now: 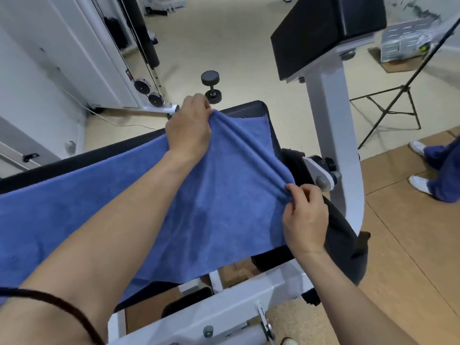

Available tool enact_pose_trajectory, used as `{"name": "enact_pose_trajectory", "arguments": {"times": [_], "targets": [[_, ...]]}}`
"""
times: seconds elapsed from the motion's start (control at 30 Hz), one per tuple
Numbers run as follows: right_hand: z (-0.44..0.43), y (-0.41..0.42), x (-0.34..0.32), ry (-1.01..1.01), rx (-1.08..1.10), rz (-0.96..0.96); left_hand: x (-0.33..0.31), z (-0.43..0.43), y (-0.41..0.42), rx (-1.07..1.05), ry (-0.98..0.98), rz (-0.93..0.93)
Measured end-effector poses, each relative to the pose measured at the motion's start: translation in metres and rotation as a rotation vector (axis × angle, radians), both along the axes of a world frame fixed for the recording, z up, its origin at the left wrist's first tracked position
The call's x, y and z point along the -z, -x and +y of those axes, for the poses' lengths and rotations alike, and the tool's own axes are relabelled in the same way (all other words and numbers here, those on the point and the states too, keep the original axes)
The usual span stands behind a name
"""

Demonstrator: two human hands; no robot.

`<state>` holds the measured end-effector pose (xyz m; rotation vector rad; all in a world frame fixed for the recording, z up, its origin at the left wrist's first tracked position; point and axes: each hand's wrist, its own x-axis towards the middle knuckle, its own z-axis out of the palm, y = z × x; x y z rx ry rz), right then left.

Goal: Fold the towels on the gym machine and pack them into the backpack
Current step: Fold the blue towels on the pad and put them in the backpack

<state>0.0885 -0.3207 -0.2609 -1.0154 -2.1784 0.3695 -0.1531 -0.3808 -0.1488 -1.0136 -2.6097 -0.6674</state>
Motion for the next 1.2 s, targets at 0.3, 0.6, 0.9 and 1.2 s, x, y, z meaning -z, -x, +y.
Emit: {"name": "enact_pose_trajectory", "arguments": {"times": [0.3, 0.6, 0.9, 1.2], "targets": [[-0.014, 0.042, -0.037, 0.079, -0.199, 0.037, 0.009, -0.019, -0.005, 0.158, -0.054, 0.041], [0.088, 0.13, -0.095, 0.34, -0.068, -0.259, 0.036, -0.094, -0.01, 0.148, 0.034, 0.017], [0.086, 0.154, -0.114, 0.203, -0.035, -0.067, 0.035, -0.134, -0.002, 0.119, -0.022, -0.001], [-0.072, 0.194, -0.098, -0.037, -0.699, -0.163, 0.027, -0.287, 0.061, -0.396, -0.048, -0.001]]}}
